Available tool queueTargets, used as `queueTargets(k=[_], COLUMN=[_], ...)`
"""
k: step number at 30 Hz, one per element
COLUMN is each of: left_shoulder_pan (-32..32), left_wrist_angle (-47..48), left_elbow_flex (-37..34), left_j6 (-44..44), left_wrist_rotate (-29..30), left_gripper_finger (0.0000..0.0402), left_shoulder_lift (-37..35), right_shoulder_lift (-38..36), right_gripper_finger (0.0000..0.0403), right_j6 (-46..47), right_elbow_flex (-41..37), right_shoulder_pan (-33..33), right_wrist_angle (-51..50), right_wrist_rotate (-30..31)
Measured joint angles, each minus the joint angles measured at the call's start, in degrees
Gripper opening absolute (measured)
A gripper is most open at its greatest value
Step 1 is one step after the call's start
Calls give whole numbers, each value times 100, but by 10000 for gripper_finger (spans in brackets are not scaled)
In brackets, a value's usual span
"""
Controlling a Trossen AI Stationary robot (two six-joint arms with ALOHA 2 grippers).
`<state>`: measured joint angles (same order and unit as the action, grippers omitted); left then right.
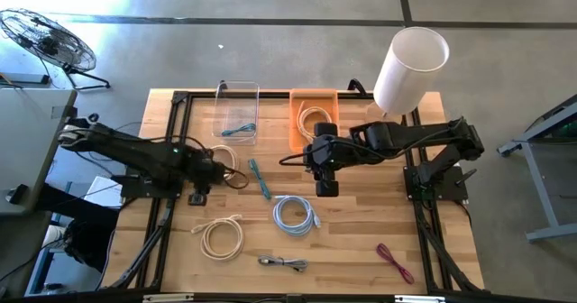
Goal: Pick & Place USB Port
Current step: Put the top white HDMI cable into the orange bin
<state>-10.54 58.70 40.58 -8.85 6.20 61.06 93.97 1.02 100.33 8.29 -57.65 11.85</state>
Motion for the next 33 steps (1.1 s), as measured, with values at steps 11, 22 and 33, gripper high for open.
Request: queueTargets(k=[11, 22, 33], left_shoulder_pan=[2, -7, -952], left_wrist_angle=[-466, -992, 954], left_elbow_flex=[-64, 26, 1462], left_j6=[593, 873, -402], left_wrist_rotate=[902, 752, 692], left_gripper_finger=[161, 53, 30], left_shoulder_lift=[1504, 2541, 2049], right_shoulder_lift=[0, 0, -171], right_gripper_finger=[172, 171, 137], right_j6=[-16, 20, 17], right_elbow_flex=[0, 0, 2], right_shoulder_pan=[106, 342, 591], right_wrist_angle=[0, 2, -217], right_wrist_rotate=[-263, -30, 296])
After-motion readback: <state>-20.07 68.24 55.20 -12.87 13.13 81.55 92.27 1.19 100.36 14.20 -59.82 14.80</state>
